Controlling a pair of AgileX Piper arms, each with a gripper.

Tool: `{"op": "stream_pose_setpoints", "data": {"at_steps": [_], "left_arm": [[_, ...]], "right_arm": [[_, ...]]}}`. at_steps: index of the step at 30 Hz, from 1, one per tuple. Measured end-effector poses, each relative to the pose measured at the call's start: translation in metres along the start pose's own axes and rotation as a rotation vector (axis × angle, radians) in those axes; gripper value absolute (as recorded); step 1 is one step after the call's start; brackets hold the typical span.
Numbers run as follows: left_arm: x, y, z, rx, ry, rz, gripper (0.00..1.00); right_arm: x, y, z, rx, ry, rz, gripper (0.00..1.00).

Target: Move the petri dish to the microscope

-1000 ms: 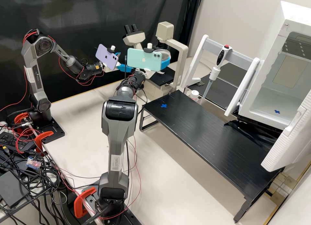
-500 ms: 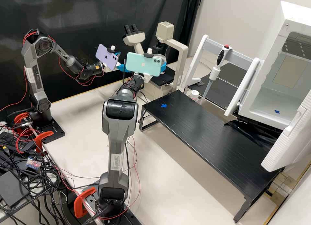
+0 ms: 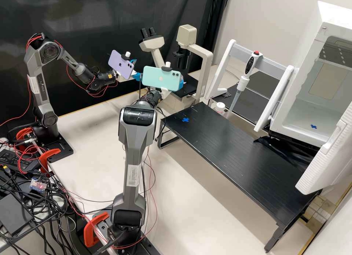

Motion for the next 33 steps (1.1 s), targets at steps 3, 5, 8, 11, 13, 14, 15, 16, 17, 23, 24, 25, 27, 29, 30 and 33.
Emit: {"op": "stream_pose_setpoints", "data": {"at_steps": [3,5,8,11,13,14,15,16,17,23,24,25,27,29,30,33], "left_arm": [[0.000,0.000,0.000,0.000,0.000,0.000,1.00],[0.000,0.000,0.000,0.000,0.000,0.000,1.00],[0.000,0.000,0.000,0.000,0.000,0.000,1.00],[0.000,0.000,0.000,0.000,0.000,0.000,1.00],[0.000,0.000,0.000,0.000,0.000,0.000,1.00],[0.000,0.000,0.000,0.000,0.000,0.000,1.00],[0.000,0.000,0.000,0.000,0.000,0.000,1.00],[0.000,0.000,0.000,0.000,0.000,0.000,1.00],[0.000,0.000,0.000,0.000,0.000,0.000,1.00],[0.000,0.000,0.000,0.000,0.000,0.000,1.00],[0.000,0.000,0.000,0.000,0.000,0.000,1.00],[0.000,0.000,0.000,0.000,0.000,0.000,1.00],[0.000,0.000,0.000,0.000,0.000,0.000,1.00],[0.000,0.000,0.000,0.000,0.000,0.000,1.00],[0.000,0.000,0.000,0.000,0.000,0.000,1.00],[0.000,0.000,0.000,0.000,0.000,0.000,1.00]], "right_arm": [[0.007,-0.004,0.000,0.000,-0.011,-0.012,0.00],[0.013,-0.007,0.002,-0.003,-0.022,-0.018,0.00],[0.023,-0.008,0.002,-0.011,-0.036,-0.031,0.00],[0.032,-0.011,0.003,-0.009,-0.057,-0.043,0.00],[0.039,-0.012,0.004,-0.013,-0.070,-0.045,0.00],[0.040,-0.012,0.003,-0.015,-0.069,-0.042,0.00],[0.044,-0.012,0.003,-0.018,-0.075,-0.038,0.00],[0.048,-0.012,0.003,-0.014,-0.084,-0.037,0.00],[0.051,-0.011,0.001,-0.020,-0.084,-0.038,0.00],[0.070,-0.008,0.005,-0.016,-0.125,-0.025,0.00],[0.073,-0.006,0.005,-0.016,-0.133,-0.021,0.00],[0.075,-0.007,0.006,-0.022,-0.137,-0.021,0.00],[0.080,-0.004,0.007,-0.030,-0.145,-0.016,0.00],[0.082,-0.003,0.006,-0.028,-0.149,-0.021,0.00],[0.084,-0.003,0.006,-0.035,-0.150,-0.024,0.00],[0.085,-0.004,0.006,-0.030,-0.150,-0.042,0.00]]}}
